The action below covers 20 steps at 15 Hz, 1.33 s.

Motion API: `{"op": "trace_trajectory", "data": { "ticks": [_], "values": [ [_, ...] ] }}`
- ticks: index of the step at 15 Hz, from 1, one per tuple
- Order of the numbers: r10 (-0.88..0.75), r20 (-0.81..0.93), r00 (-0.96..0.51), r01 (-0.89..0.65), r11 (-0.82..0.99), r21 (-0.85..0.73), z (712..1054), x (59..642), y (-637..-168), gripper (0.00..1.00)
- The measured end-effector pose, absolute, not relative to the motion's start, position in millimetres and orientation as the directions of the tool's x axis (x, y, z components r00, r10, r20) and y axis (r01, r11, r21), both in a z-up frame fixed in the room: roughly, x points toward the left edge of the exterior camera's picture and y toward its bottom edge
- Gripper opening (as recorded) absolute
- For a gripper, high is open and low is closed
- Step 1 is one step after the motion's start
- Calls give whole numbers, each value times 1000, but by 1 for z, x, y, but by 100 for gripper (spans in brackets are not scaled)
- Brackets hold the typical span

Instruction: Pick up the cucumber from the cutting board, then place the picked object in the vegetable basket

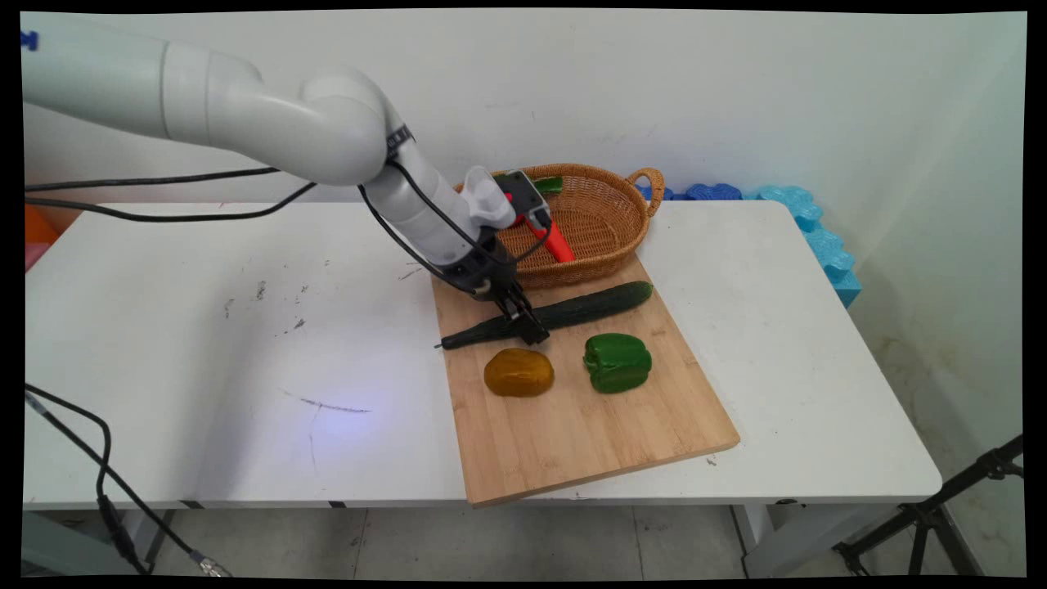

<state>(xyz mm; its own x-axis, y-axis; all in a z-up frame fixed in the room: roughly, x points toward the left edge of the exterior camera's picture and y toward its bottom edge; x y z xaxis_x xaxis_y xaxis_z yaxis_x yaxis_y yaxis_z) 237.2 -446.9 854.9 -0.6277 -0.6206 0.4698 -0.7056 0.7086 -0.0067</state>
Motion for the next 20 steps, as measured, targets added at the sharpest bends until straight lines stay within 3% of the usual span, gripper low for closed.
{"op": "trace_trajectory", "data": {
  "ticks": [8, 9, 20],
  "values": [
    [-623, 459, -633, -709, 705, -19, 833, 223, -455, 100],
    [-624, 459, -633, -710, 704, -21, 831, 223, -456, 0],
    [-597, 472, -649, -685, 728, -21, 834, 221, -451, 0]
  ]
}}
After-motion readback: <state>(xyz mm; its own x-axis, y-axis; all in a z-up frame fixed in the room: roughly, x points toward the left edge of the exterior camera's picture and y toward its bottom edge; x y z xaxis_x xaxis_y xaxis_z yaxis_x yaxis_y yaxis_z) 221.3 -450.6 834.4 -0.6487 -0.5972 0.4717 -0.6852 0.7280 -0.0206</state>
